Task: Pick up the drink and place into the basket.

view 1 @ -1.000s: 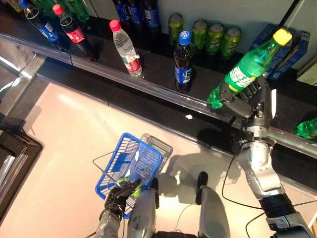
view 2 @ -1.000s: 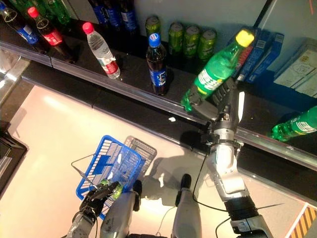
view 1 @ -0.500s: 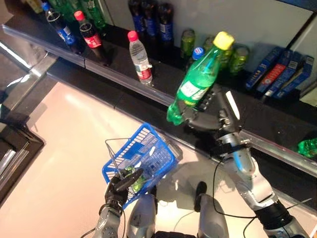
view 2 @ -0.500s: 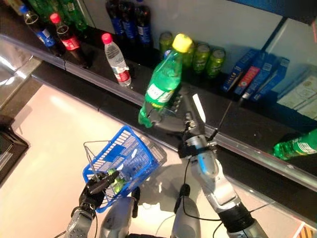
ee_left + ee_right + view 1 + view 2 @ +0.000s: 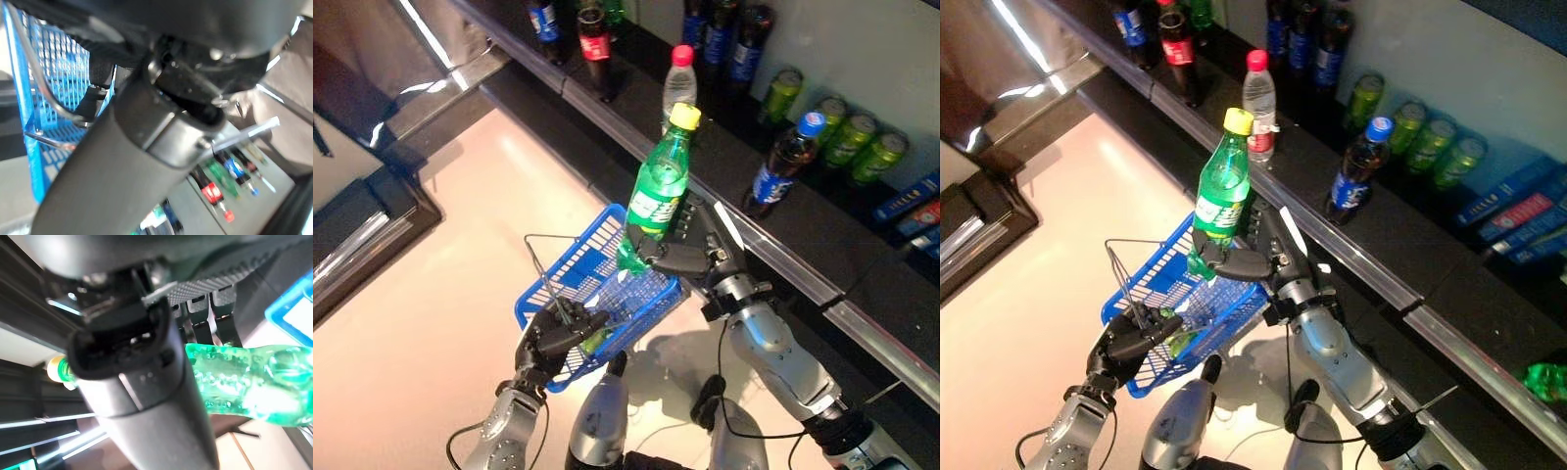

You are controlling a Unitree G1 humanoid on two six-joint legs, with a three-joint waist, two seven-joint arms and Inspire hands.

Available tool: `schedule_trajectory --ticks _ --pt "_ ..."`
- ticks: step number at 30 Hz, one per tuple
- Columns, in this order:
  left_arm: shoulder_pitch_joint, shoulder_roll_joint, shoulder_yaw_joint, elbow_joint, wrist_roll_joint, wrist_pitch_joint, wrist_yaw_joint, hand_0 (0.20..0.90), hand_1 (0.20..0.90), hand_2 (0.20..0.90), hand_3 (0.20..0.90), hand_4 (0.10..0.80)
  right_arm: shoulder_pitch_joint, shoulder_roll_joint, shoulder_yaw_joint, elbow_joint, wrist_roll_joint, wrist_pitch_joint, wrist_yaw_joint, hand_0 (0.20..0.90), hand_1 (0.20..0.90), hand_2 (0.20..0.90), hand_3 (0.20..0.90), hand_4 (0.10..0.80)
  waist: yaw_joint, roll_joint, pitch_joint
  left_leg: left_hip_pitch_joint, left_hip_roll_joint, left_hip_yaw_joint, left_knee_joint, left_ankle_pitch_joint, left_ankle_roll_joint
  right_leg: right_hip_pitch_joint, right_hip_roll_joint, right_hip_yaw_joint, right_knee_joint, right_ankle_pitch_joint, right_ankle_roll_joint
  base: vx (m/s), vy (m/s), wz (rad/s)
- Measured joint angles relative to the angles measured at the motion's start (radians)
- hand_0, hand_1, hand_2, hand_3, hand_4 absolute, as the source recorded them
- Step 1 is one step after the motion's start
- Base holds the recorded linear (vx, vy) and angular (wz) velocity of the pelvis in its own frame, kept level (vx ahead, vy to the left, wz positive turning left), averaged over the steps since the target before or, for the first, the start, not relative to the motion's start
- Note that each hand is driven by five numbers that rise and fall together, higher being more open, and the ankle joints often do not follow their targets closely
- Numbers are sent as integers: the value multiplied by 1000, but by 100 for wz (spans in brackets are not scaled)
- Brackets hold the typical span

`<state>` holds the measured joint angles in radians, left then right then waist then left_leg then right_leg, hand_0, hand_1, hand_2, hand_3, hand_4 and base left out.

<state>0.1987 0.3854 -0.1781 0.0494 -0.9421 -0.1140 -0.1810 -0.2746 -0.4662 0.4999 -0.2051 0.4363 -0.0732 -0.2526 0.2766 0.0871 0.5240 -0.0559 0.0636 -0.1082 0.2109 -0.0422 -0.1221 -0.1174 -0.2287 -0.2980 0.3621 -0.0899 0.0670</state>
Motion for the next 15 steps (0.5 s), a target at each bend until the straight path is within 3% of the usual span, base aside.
schedule_trajectory --ticks 11,15 --pt "-21 94 -31 -125 -70 120 -171 300 300 300 200 100 -79 76 138 386 -49 56 -66 300 300 300 200 100 94 -2 -1 1 -20 -80 -3 0 0 55 -24 -83 -1 -30 15 28 -45 22" --pt "-52 99 -50 -131 -70 151 -210 300 300 300 200 100 -82 125 152 469 -64 57 -96 300 300 300 200 100 110 -2 -1 1 -23 -98 -4 0 0 69 -28 -104 -3 -35 17 25 -30 16"
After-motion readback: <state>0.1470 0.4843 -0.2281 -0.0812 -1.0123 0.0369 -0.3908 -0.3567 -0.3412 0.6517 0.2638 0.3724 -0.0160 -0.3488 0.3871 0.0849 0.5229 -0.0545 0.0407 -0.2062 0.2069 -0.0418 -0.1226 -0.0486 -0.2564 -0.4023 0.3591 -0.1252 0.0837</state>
